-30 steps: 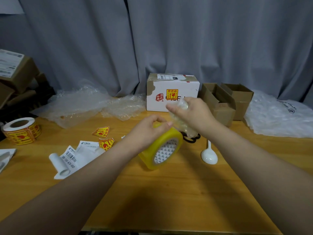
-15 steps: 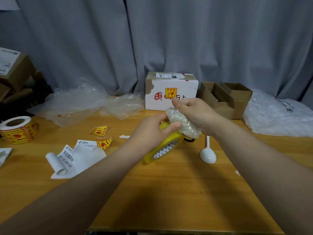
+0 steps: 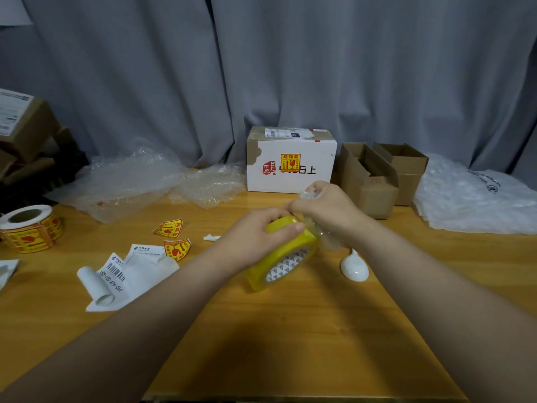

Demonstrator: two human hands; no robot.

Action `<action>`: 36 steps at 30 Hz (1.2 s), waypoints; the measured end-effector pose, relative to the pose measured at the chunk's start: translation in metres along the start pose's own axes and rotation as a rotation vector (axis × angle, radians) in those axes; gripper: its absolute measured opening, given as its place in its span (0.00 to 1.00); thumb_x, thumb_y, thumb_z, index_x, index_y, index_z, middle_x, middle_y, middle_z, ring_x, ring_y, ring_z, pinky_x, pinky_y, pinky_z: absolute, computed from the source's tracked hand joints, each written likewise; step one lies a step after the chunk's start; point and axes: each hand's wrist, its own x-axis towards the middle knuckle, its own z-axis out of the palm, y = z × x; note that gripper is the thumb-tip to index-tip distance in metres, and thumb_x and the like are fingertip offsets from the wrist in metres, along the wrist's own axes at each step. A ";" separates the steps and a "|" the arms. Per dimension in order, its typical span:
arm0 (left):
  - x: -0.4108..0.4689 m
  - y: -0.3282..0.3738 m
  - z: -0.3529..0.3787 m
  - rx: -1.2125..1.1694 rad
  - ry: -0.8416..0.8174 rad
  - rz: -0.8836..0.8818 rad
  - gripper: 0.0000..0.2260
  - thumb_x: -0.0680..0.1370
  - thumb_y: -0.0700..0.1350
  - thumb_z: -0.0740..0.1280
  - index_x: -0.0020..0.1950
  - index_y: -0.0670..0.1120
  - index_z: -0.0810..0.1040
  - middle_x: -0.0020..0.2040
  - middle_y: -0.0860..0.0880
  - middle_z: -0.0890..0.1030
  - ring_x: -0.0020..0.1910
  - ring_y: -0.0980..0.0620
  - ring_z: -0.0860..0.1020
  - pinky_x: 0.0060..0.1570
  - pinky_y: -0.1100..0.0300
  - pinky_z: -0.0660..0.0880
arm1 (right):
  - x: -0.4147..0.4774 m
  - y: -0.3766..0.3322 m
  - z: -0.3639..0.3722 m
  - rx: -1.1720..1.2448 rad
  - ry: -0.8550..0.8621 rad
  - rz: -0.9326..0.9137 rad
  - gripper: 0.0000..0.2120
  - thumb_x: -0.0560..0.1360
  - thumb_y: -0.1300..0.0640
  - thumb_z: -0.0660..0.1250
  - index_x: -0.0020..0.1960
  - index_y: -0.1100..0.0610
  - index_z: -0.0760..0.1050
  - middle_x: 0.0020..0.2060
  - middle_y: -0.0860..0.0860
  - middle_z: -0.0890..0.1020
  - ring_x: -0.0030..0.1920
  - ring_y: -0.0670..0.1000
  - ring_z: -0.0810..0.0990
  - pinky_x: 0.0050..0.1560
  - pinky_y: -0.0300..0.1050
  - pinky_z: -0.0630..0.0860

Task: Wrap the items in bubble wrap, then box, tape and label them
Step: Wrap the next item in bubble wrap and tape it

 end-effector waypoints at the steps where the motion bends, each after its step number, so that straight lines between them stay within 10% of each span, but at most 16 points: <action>1: 0.001 -0.001 -0.002 0.031 0.026 0.002 0.15 0.75 0.56 0.66 0.57 0.49 0.78 0.51 0.50 0.82 0.50 0.52 0.79 0.53 0.51 0.77 | 0.000 -0.006 0.001 0.063 -0.014 0.022 0.11 0.67 0.56 0.74 0.46 0.55 0.75 0.40 0.50 0.80 0.44 0.53 0.80 0.39 0.48 0.78; 8: 0.024 0.005 -0.020 0.444 0.106 0.007 0.33 0.65 0.68 0.63 0.64 0.50 0.74 0.59 0.49 0.75 0.59 0.49 0.73 0.54 0.55 0.71 | -0.002 -0.029 -0.004 0.432 -0.162 0.273 0.04 0.70 0.60 0.66 0.44 0.58 0.76 0.36 0.54 0.79 0.35 0.52 0.77 0.37 0.44 0.76; 12: 0.020 0.002 -0.014 0.449 0.377 0.121 0.16 0.71 0.57 0.70 0.49 0.49 0.71 0.47 0.53 0.69 0.48 0.52 0.71 0.45 0.59 0.68 | 0.000 -0.025 0.004 0.567 0.021 0.385 0.06 0.71 0.59 0.66 0.48 0.58 0.77 0.45 0.56 0.80 0.42 0.55 0.77 0.40 0.47 0.76; 16: 0.013 0.031 -0.009 0.272 0.209 0.086 0.24 0.71 0.67 0.60 0.51 0.49 0.74 0.46 0.54 0.75 0.44 0.54 0.74 0.42 0.59 0.71 | 0.004 -0.030 0.010 0.793 0.017 0.461 0.12 0.77 0.51 0.66 0.57 0.56 0.78 0.48 0.55 0.84 0.45 0.55 0.83 0.35 0.47 0.81; 19: 0.018 0.044 -0.018 0.366 0.102 -0.055 0.34 0.64 0.72 0.62 0.57 0.47 0.71 0.49 0.51 0.78 0.47 0.52 0.77 0.45 0.55 0.75 | 0.007 -0.037 0.007 0.942 -0.101 0.432 0.22 0.76 0.40 0.62 0.61 0.55 0.77 0.53 0.55 0.84 0.52 0.56 0.84 0.50 0.51 0.81; 22: 0.026 0.030 -0.034 0.154 0.169 -0.136 0.23 0.69 0.59 0.72 0.56 0.45 0.75 0.49 0.48 0.81 0.48 0.49 0.80 0.50 0.50 0.78 | 0.008 -0.037 0.003 0.650 -0.136 0.360 0.25 0.77 0.36 0.57 0.62 0.54 0.76 0.55 0.54 0.82 0.57 0.54 0.80 0.60 0.53 0.74; 26: 0.022 0.021 -0.050 -0.095 0.088 -0.126 0.27 0.61 0.60 0.74 0.55 0.46 0.79 0.48 0.47 0.84 0.47 0.49 0.83 0.53 0.45 0.78 | -0.003 -0.010 -0.002 0.098 -0.149 0.129 0.19 0.75 0.55 0.63 0.66 0.50 0.71 0.59 0.50 0.78 0.62 0.50 0.73 0.48 0.42 0.70; 29: 0.023 0.026 -0.053 0.034 0.065 -0.112 0.20 0.66 0.53 0.76 0.53 0.45 0.78 0.48 0.47 0.82 0.47 0.48 0.81 0.50 0.49 0.79 | -0.014 0.013 0.002 -0.086 -0.363 0.051 0.29 0.73 0.53 0.72 0.70 0.50 0.65 0.59 0.53 0.78 0.59 0.52 0.77 0.57 0.48 0.77; 36: 0.035 0.035 -0.062 0.575 0.217 0.005 0.21 0.72 0.51 0.72 0.58 0.43 0.71 0.52 0.46 0.76 0.46 0.51 0.71 0.38 0.59 0.65 | -0.018 0.017 0.019 -0.508 -0.122 -0.151 0.42 0.66 0.42 0.76 0.73 0.51 0.59 0.54 0.48 0.76 0.56 0.53 0.76 0.51 0.49 0.75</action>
